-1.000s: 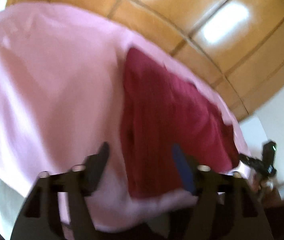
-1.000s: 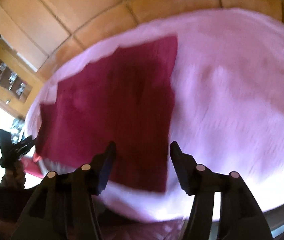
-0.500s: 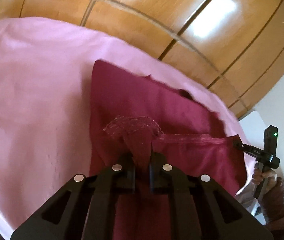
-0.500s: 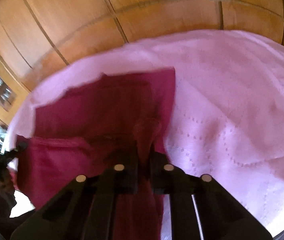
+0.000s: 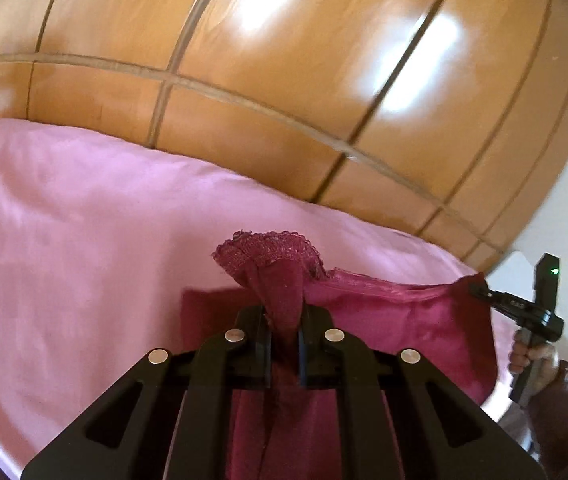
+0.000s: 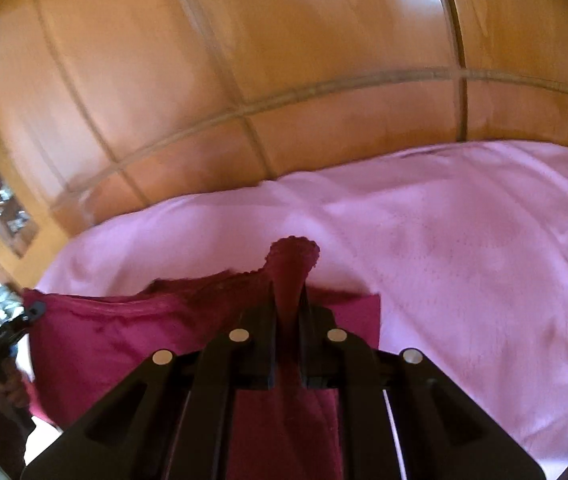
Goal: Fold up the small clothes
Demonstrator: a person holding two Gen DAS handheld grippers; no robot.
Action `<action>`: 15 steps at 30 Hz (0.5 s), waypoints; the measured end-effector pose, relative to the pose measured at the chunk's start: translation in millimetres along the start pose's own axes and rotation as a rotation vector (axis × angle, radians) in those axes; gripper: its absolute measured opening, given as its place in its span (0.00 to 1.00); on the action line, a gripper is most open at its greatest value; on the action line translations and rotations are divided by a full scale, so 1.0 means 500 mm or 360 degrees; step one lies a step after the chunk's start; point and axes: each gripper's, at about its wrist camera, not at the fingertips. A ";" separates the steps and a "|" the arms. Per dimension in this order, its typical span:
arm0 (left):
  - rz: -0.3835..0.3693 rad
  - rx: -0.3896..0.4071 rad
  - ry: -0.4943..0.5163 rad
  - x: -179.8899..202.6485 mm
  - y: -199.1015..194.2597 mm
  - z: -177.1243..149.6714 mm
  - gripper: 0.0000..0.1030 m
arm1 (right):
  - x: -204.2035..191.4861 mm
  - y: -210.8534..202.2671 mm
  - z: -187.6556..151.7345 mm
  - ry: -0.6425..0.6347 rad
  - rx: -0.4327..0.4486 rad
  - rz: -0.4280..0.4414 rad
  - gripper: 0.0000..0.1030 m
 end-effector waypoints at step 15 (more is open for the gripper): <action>0.0445 -0.0238 -0.0019 -0.060 0.129 -0.029 0.44 | 0.067 0.059 -0.058 0.0042 -0.0202 0.0062 0.51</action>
Point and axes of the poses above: each gripper's, at about its wrist camera, not at the fingertips, and y roughly the way its jaws point, x to its right, z to its top, and after that the axes turned 6 degrees about z, right-handed
